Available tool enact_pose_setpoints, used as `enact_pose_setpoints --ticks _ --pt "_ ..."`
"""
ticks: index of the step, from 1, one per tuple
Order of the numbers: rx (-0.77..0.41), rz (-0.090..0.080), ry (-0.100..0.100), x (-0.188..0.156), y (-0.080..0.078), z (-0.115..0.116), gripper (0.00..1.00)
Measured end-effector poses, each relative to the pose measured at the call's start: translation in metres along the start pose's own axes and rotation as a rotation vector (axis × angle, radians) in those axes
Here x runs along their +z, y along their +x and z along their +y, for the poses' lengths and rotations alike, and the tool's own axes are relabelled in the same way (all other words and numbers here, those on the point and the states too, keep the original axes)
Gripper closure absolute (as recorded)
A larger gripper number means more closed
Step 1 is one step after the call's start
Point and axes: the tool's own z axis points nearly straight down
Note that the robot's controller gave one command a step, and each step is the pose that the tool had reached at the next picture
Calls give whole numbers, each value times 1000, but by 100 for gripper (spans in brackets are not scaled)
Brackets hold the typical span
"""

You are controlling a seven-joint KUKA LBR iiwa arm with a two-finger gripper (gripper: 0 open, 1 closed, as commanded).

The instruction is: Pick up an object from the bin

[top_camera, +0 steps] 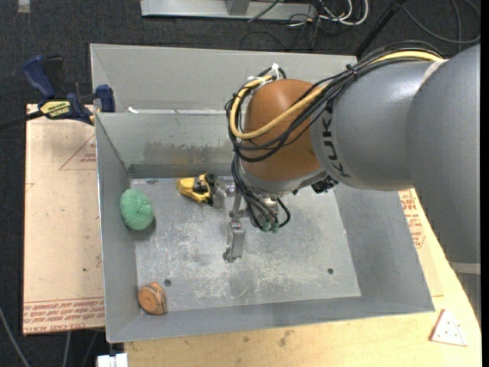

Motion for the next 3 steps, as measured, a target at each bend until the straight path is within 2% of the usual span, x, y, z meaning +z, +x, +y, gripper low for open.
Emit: enact_pose_setpoints --ticks 1,2,3 --pt "-8 -1 0 -7 -20 4 0" --pt "9 -3 0 -11 -52 21 0" --pt "-30 -2 0 -33 -70 12 0"
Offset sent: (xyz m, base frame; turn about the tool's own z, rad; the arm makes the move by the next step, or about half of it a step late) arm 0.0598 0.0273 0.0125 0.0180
